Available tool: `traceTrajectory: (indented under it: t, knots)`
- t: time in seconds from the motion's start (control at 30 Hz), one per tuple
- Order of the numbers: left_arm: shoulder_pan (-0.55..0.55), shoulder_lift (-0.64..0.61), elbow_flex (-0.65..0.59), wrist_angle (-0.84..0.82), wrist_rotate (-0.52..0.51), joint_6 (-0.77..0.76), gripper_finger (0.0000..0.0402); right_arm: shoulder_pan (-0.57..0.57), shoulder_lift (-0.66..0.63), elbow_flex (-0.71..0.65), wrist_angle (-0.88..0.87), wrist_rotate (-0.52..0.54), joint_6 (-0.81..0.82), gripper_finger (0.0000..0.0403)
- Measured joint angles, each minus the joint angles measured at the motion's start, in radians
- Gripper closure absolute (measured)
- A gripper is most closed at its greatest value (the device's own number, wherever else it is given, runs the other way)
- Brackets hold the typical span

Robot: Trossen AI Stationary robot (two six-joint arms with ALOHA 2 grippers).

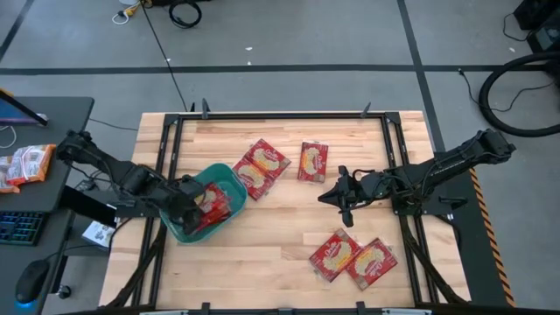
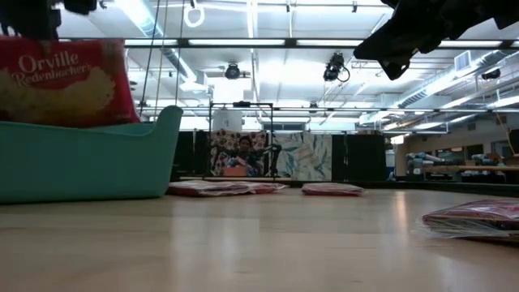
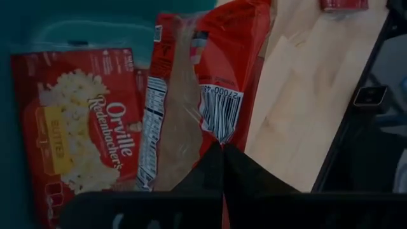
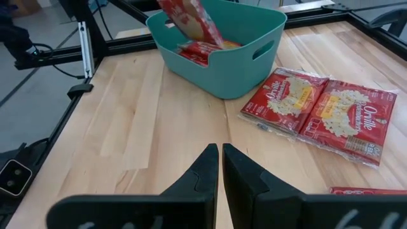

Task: Sort popcorn bags into baskets
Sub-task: Put the red popcorn bag into the green bin

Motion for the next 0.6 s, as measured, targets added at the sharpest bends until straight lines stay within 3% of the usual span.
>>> traceTrajectory:
  t: [0.2,0.6]
  knots:
    - [0.087,-0.121,-0.134,0.132,0.097,0.027,0.0401,0.000,0.000,0.000,0.000,0.000,-0.004,0.0376]
    - [0.224,-0.205,-0.196,0.041,0.149,0.106,0.0394,0.000,0.000,0.000,0.000,0.000,-0.004,0.0376]
